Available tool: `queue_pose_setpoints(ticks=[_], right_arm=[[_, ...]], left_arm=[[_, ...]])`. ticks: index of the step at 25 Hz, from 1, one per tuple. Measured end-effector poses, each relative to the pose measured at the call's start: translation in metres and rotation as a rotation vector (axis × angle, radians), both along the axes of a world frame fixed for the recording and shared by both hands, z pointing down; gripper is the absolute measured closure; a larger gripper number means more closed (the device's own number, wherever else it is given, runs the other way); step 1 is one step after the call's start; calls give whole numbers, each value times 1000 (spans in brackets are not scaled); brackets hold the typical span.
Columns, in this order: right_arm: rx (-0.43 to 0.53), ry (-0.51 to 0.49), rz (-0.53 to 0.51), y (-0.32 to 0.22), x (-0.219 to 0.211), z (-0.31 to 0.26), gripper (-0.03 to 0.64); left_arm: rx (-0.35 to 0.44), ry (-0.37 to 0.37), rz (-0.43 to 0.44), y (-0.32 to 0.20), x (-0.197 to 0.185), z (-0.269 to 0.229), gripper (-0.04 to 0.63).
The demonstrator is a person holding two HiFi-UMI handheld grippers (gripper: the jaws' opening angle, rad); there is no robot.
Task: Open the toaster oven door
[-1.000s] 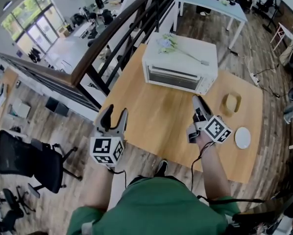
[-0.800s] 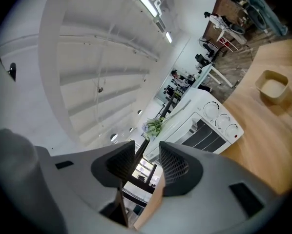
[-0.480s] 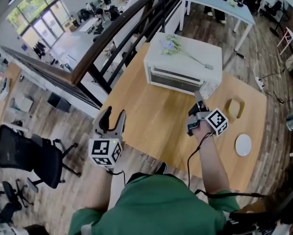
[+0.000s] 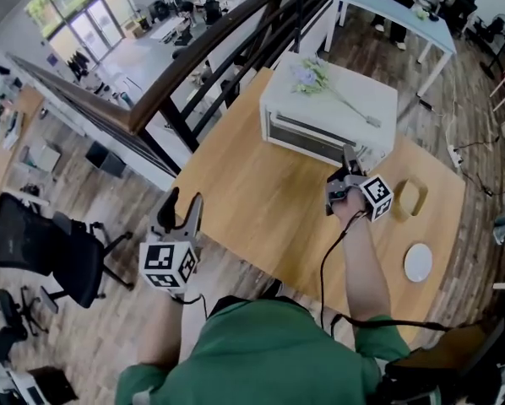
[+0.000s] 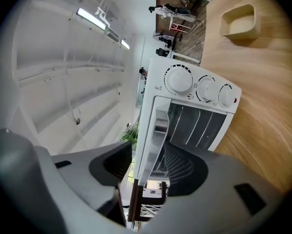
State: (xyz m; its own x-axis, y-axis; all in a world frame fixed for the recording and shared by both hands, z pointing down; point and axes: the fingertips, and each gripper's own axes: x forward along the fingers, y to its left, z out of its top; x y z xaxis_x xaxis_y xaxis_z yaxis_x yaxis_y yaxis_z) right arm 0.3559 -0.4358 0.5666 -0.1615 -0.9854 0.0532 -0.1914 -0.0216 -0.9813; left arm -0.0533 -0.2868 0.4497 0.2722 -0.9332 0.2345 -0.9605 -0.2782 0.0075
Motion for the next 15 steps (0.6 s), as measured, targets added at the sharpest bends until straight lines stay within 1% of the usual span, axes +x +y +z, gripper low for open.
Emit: queue_pose_setpoints(ticks=[3, 9, 11, 15], right_arm=[[-21, -20, 17, -12, 4, 8, 408], [-52, -23, 56, -28, 17, 16, 414], [-47, -28, 61, -29, 19, 18, 465], [-37, -60, 72, -27, 18, 19, 480]], left_arm=[[-1, -10, -14, 6, -5, -3, 382], [-11, -19, -47, 13, -20, -3, 382], [-14, -21, -55, 14, -24, -2, 382], [-18, -18, -49, 17, -22, -1, 382]])
